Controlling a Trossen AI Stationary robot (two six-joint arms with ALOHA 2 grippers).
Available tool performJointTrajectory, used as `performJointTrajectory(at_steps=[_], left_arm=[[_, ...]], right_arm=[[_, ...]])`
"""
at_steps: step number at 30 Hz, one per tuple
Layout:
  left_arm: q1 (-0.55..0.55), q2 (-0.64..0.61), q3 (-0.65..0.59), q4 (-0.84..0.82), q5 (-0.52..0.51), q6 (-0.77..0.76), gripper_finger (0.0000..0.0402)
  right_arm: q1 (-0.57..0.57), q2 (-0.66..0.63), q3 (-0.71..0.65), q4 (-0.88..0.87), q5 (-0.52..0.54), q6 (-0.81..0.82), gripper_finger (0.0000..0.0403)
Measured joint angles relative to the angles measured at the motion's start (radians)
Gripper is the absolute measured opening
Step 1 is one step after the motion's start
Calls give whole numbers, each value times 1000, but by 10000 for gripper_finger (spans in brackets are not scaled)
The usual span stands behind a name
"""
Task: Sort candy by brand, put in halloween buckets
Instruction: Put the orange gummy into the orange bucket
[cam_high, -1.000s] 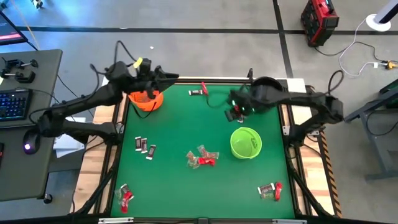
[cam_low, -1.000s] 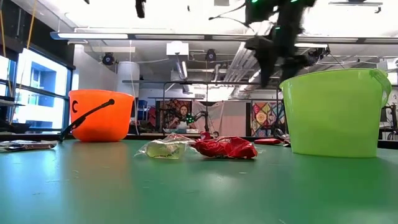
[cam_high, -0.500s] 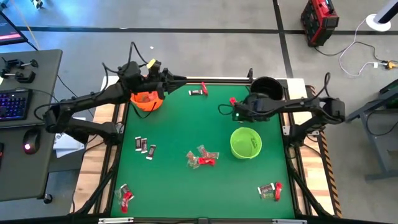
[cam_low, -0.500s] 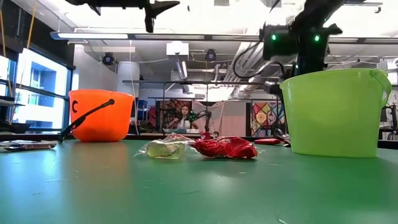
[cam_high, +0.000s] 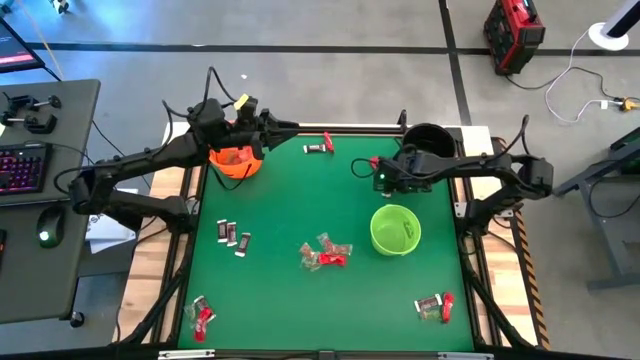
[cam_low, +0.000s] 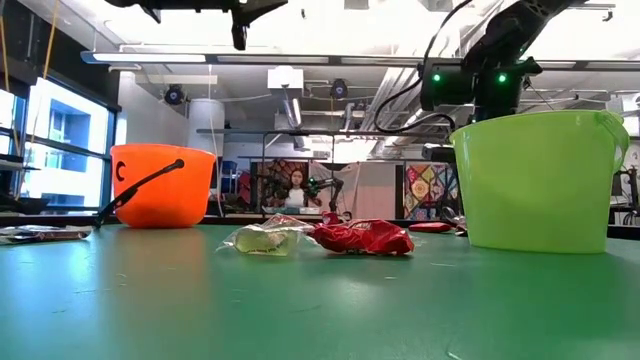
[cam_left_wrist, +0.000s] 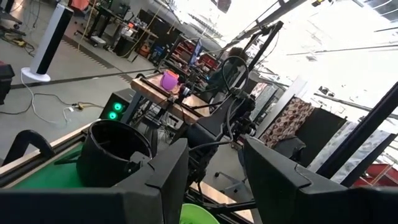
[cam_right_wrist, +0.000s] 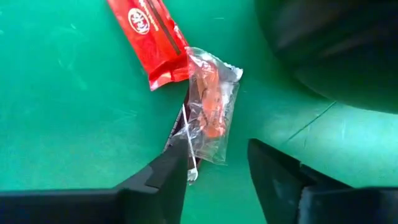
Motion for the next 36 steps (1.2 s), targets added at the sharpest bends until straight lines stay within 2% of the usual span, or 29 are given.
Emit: performJointTrajectory(at_steps=[5, 9, 20, 23, 28, 36], left_arm=[[0, 0, 0, 0, 0, 0, 146], [0, 0, 0, 0, 0, 0, 146], [0, 0, 0, 0, 0, -1, 146], [-1, 0, 0, 0, 0, -8, 146], [0, 0, 0, 0, 0, -8, 146], [0, 0, 0, 0, 0, 16, 146]], right_arm=[[0, 32, 1, 36, -20, -22, 127], [0, 46, 0, 67, 0, -14, 124], [1, 92, 0, 68, -29, -4, 119], [3, 84, 0, 66, -30, -7, 93], [29, 51, 0, 50, -17, -16, 11], [74, -84, 18, 21, 9, -7, 2]])
